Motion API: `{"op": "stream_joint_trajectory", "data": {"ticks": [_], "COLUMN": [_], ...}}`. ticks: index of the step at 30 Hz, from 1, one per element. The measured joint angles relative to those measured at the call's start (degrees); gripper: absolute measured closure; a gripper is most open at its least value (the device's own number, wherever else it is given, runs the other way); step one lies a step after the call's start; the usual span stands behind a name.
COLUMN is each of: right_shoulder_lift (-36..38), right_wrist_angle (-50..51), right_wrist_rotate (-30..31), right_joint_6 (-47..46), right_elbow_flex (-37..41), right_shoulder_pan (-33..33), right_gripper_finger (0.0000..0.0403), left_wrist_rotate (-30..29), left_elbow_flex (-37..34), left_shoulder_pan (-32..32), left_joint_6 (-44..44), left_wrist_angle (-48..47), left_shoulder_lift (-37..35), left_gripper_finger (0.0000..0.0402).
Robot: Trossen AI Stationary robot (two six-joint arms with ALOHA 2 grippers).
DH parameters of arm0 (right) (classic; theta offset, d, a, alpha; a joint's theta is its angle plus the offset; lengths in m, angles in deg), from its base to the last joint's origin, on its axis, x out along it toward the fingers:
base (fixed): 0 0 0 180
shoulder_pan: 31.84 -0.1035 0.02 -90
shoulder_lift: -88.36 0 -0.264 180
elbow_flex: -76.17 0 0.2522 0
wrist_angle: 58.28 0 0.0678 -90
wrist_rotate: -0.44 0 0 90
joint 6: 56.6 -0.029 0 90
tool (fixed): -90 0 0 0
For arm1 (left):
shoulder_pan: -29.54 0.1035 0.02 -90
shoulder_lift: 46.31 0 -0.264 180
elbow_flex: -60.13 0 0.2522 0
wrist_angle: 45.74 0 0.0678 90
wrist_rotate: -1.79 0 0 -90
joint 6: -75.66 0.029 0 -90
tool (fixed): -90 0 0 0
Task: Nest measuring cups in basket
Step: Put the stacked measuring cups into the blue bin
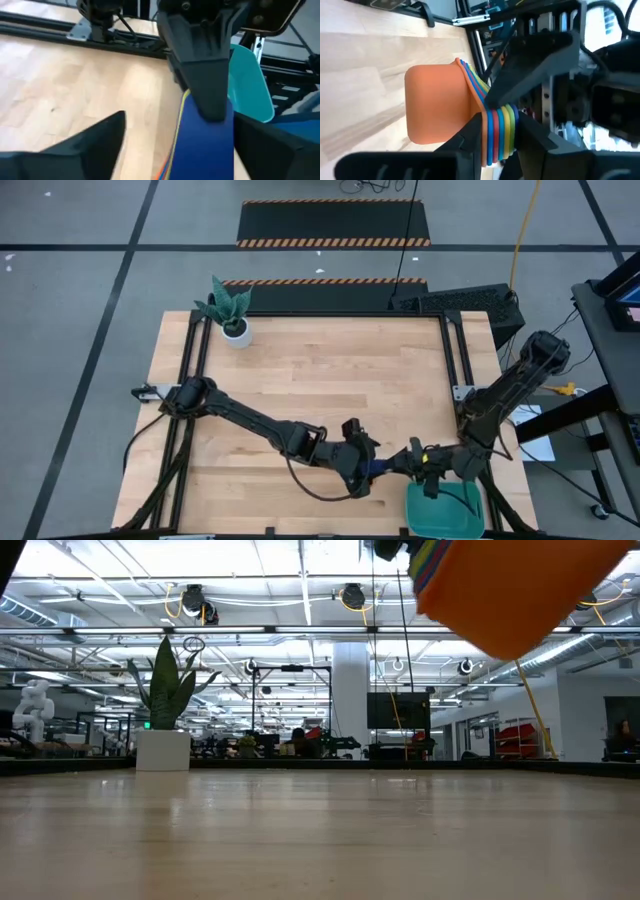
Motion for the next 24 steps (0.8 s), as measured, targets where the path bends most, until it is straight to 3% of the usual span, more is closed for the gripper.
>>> {"op": "stream_joint_trajectory", "data": {"ticks": [4,8,12,20,24], "right_shoulder_lift": [2.1,5.0,7.3,8.9,9.1], "right_wrist_angle": [4.7,10.8,15.2,15.3,15.2], "right_wrist_rotate": [6.1,9.4,12.8,25.6,27.3], "right_joint_6": [-3.6,-9.8,-15.7,-16.6,-19.2], "right_elbow_flex": [0.0,0.0,0.0,-1.3,-2.5], "right_shoulder_pan": [-2.9,-6.7,-11.9,-23.2,-27.9], "right_gripper_finger": [0.0329,0.0329,0.0329,0.0329,0.0329], "left_wrist_rotate": [-1.6,-4.5,-7.4,-9.2,-10.9], "left_elbow_flex": [0.5,1.8,4.1,6.3,6.3], "left_shoulder_pan": [0.0,-0.2,-1.2,-4.0,-5.4], "left_joint_6": [1.8,4.3,6.8,11.9,13.7], "left_wrist_angle": [0.0,-0.2,0.5,5.8,8.1], "left_shoulder_lift": [0.0,-0.2,-0.7,-0.7,-0.6], "left_gripper_finger": [0.0013,0.0007,0.0023,0.0074,0.01]}}
